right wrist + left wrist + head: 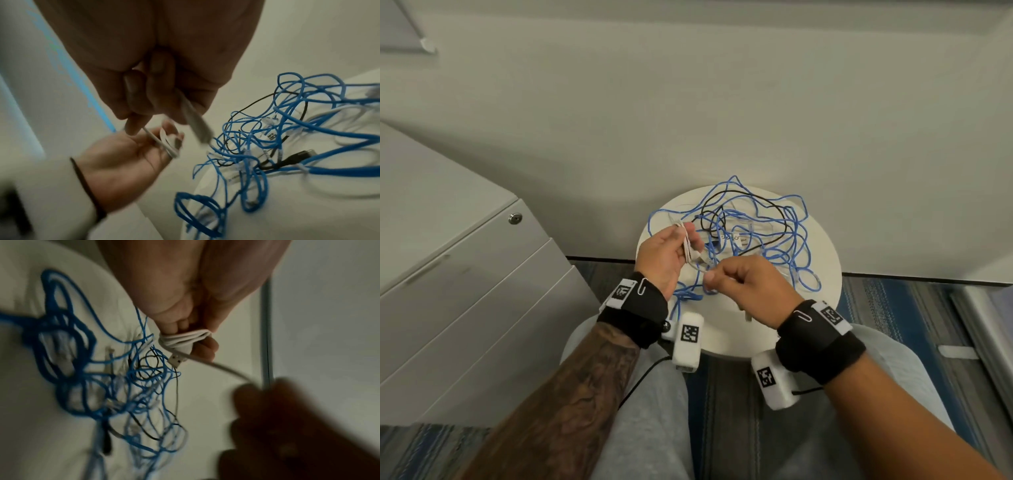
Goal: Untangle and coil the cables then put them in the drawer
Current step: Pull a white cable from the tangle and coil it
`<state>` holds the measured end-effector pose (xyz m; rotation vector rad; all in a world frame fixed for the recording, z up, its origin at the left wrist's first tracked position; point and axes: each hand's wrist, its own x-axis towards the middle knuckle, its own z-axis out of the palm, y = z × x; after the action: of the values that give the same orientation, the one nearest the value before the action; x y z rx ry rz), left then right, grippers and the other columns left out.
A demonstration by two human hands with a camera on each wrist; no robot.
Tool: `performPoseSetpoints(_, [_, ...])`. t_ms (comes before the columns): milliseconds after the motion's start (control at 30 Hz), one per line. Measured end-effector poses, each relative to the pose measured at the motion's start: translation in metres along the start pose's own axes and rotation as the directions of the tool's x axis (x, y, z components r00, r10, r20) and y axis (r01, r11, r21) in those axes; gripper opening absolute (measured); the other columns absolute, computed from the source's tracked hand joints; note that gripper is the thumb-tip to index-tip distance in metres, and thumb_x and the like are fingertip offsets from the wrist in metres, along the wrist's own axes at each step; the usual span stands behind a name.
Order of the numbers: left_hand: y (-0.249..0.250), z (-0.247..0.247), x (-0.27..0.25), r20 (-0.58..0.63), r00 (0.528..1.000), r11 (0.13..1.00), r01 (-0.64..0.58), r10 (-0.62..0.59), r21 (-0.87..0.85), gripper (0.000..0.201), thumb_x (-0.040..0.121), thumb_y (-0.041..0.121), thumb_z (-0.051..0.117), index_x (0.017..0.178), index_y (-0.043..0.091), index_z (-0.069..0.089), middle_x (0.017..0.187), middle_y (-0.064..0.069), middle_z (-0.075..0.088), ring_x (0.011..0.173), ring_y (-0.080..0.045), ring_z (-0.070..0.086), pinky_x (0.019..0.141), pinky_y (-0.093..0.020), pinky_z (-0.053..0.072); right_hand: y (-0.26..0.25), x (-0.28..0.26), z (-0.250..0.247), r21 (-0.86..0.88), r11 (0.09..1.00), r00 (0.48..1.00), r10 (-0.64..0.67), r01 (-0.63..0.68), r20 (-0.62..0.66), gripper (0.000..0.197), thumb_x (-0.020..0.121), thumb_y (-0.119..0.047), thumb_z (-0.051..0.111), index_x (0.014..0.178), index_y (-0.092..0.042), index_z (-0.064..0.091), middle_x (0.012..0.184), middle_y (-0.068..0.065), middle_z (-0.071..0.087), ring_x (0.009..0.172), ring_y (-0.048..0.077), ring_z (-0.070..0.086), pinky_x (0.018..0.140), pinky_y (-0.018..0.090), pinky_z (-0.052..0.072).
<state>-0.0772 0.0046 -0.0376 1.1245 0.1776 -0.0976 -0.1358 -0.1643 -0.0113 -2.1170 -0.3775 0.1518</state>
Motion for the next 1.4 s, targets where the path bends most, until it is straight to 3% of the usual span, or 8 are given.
performPoseSetpoints(167, [-0.007, 0.005, -0.015, 0.225, 0.974, 0.859, -0.094, -0.026, 0.503, 0.025, 0.1, 0.013, 0.049, 0.092, 0.003, 0.07, 0.073, -0.003, 0.07, 0.069, -0.019, 0.063, 0.07, -0.032, 0.053, -0.008, 0.002, -0.019, 0.134, 0.988, 0.986, -0.052, 0.073, -0.159, 0.022, 0.098, -0.024, 0.063, 0.084, -0.01, 0.073, 0.072, 0.003, 0.069, 0.065, 0.017, 0.06, 0.065, 0.032, 0.052])
performPoseSetpoints(233, [-0.01, 0.01, -0.025, 0.3, 0.944, 0.867, -0.03, -0.14, 0.497, 0.03, 0.102, 0.016, 0.045, 0.097, -0.003, 0.068, 0.073, -0.01, 0.066, 0.067, -0.022, 0.062, 0.069, -0.034, 0.052, -0.002, 0.004, -0.026, 0.067, 0.996, 0.969, -0.039, 0.057, -0.246, 0.02, 0.098, -0.019, 0.062, 0.084, -0.009, 0.071, 0.064, -0.01, 0.061, 0.06, 0.002, 0.052, 0.062, 0.02, 0.043])
performPoseSetpoints(433, [-0.008, 0.018, -0.039, 0.39, 0.892, 0.917, 0.062, -0.228, 0.394, 0.029, 0.104, 0.017, 0.04, 0.092, 0.004, 0.062, 0.064, -0.002, 0.046, 0.055, -0.013, 0.047, 0.071, -0.032, 0.052, 0.026, 0.012, -0.018, -0.018, 0.998, 0.945, 0.058, -0.067, -0.322, 0.019, 0.1, -0.027, 0.057, 0.085, -0.018, 0.065, 0.068, -0.003, 0.058, 0.065, 0.012, 0.051, 0.066, 0.034, 0.045])
performPoseSetpoints(667, [0.003, 0.016, -0.035, 0.404, 0.868, 0.943, 0.331, -0.289, -0.037, 0.028, 0.101, 0.022, 0.039, 0.086, 0.007, 0.057, 0.059, 0.003, 0.04, 0.05, -0.01, 0.038, 0.061, -0.029, 0.045, 0.017, 0.005, -0.011, 0.255, 0.954, 0.987, 0.157, -0.156, 0.016, 0.028, 0.104, -0.025, 0.052, 0.077, -0.024, 0.062, 0.061, -0.007, 0.049, 0.055, 0.001, 0.041, 0.056, 0.017, 0.035])
performPoseSetpoints(833, [0.001, 0.015, -0.033, 0.41, 0.874, 0.953, 0.3, -0.262, -0.03, 0.028, 0.092, 0.025, 0.049, 0.087, 0.003, 0.065, 0.062, -0.005, 0.053, 0.055, -0.018, 0.055, 0.065, -0.032, 0.054, 0.019, 0.004, -0.019, 0.054, 0.995, 0.996, 0.088, -0.089, 0.018, 0.032, 0.103, -0.04, 0.051, 0.09, -0.016, 0.066, 0.085, 0.012, 0.068, 0.079, 0.03, 0.06, 0.079, 0.043, 0.051])
performPoseSetpoints(1000, [-0.007, 0.015, -0.028, 0.26, 0.947, 0.98, 0.166, -0.188, 0.107, 0.031, 0.104, 0.02, 0.04, 0.088, 0.003, 0.06, 0.062, -0.003, 0.042, 0.055, -0.014, 0.043, 0.057, -0.023, 0.042, 0.017, 0.002, -0.017, -0.098, 0.995, 0.994, -0.007, -0.003, -0.108, 0.023, 0.103, -0.026, 0.053, 0.082, -0.016, 0.058, 0.072, 0.005, 0.055, 0.065, 0.012, 0.047, 0.064, 0.033, 0.042])
performPoseSetpoints(1267, [-0.011, 0.016, -0.026, 0.197, 0.966, 0.978, 0.135, -0.166, 0.16, 0.032, 0.106, 0.022, 0.035, 0.083, 0.009, 0.052, 0.057, 0.004, 0.035, 0.049, -0.007, 0.029, 0.053, -0.02, 0.026, 0.035, 0.003, -0.011, -0.062, 0.994, 0.986, 0.08, -0.09, -0.149, 0.015, 0.099, -0.019, 0.059, 0.105, -0.021, 0.073, 0.096, -0.001, 0.063, 0.09, 0.013, 0.057, 0.082, 0.024, 0.046])
performPoseSetpoints(1400, [-0.019, 0.016, -0.025, 0.213, 0.961, 0.968, 0.128, -0.175, 0.218, 0.033, 0.106, 0.021, 0.035, 0.081, 0.01, 0.052, 0.058, 0.004, 0.033, 0.049, -0.008, 0.029, 0.055, -0.023, 0.023, 0.038, 0.008, -0.012, 0.381, 0.914, 0.947, 0.235, -0.139, -0.218, 0.018, 0.096, -0.006, 0.062, 0.105, -0.014, 0.075, 0.096, 0.004, 0.075, 0.082, 0.016, 0.071, 0.083, 0.028, 0.057])
